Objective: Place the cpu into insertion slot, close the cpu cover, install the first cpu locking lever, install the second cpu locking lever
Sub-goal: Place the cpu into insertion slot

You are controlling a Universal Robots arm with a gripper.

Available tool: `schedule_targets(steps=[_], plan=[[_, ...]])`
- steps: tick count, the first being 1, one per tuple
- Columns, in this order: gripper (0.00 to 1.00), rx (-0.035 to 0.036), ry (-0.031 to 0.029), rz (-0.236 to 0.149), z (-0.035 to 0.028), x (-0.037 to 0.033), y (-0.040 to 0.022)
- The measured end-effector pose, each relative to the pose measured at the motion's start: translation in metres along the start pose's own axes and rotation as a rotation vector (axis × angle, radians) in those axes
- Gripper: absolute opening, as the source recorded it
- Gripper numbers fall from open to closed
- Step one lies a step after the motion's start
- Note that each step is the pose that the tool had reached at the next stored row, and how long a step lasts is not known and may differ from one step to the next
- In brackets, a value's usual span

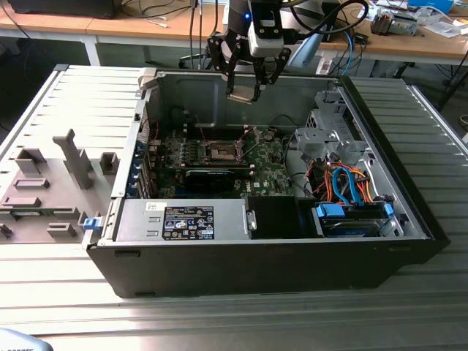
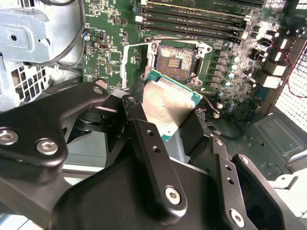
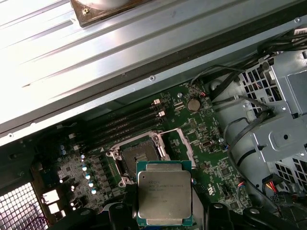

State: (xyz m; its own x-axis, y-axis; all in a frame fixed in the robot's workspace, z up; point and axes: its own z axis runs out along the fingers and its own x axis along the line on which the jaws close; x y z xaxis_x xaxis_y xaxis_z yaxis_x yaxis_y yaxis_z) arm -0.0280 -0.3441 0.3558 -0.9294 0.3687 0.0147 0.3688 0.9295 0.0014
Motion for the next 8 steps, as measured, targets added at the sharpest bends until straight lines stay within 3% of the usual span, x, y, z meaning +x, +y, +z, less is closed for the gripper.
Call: schedule_targets(steps=[8], plan=[[0.55,0.0002,-0.0001,0.004,0.0,0.0,0.0]])
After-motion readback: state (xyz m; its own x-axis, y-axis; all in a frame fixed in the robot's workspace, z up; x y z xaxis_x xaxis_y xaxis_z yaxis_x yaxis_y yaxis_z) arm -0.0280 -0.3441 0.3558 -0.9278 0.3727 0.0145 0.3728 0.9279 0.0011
